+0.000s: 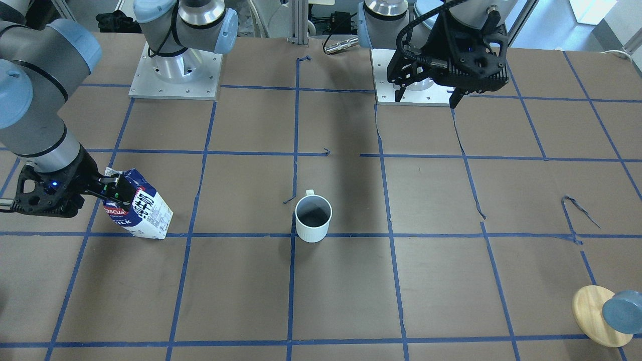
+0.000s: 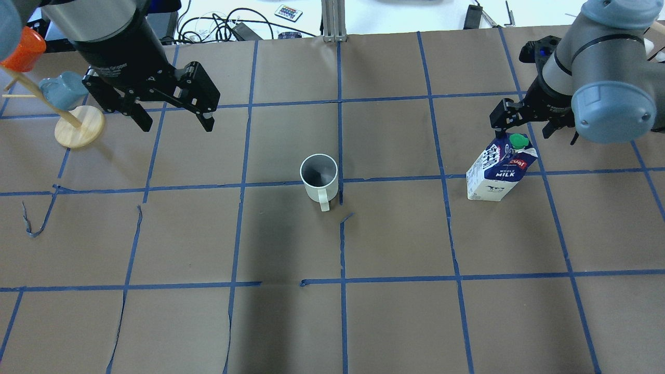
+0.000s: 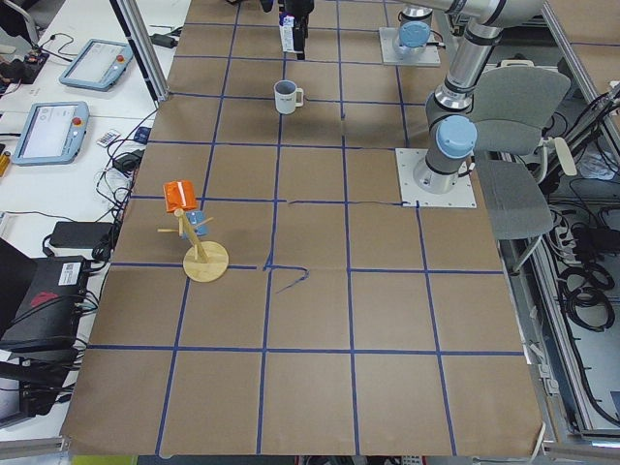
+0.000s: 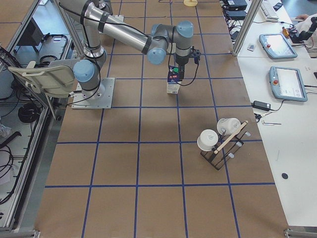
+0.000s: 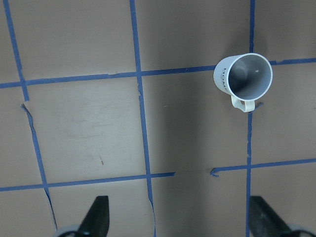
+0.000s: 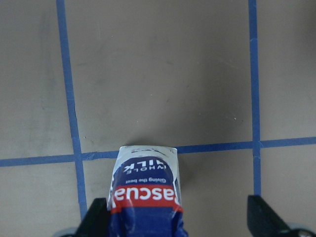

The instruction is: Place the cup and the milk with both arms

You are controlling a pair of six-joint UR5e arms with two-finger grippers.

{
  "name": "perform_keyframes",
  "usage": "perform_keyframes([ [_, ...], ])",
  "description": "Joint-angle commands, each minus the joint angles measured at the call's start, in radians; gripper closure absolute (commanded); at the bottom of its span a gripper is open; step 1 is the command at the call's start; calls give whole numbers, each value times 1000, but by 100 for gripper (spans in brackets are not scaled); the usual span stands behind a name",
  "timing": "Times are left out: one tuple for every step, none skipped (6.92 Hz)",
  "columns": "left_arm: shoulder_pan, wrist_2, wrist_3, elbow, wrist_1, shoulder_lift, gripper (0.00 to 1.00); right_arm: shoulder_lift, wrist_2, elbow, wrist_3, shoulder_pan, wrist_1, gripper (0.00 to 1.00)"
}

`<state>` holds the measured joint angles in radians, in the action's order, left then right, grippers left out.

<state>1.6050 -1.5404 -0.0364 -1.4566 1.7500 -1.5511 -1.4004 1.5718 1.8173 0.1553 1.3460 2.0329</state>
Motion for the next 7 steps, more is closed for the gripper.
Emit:
perform_keyframes([
  [-4,-4,-4,-77,-146,26,0,-2,4,11,-34,65,-11,0],
  [-4,-9,-4,-73,-149,28,0,-6,5,22,-36,85,-11,0],
  [-4,-9,-2,-70,-149,26,0,-6,13,33,-22,85,-10,0],
  [-5,-12,-2,-68,-147,28,0,-6,17,45,-19,79,-11,22],
  [-7,-12,0,-68,-142,29,0,-8,26,50,-14,79,-14,42],
  [-8,-12,0,-68,-142,29,0,-23,54,50,12,81,-19,63],
  [-8,-12,0,-68,-142,29,0,-26,54,27,18,82,-20,69],
])
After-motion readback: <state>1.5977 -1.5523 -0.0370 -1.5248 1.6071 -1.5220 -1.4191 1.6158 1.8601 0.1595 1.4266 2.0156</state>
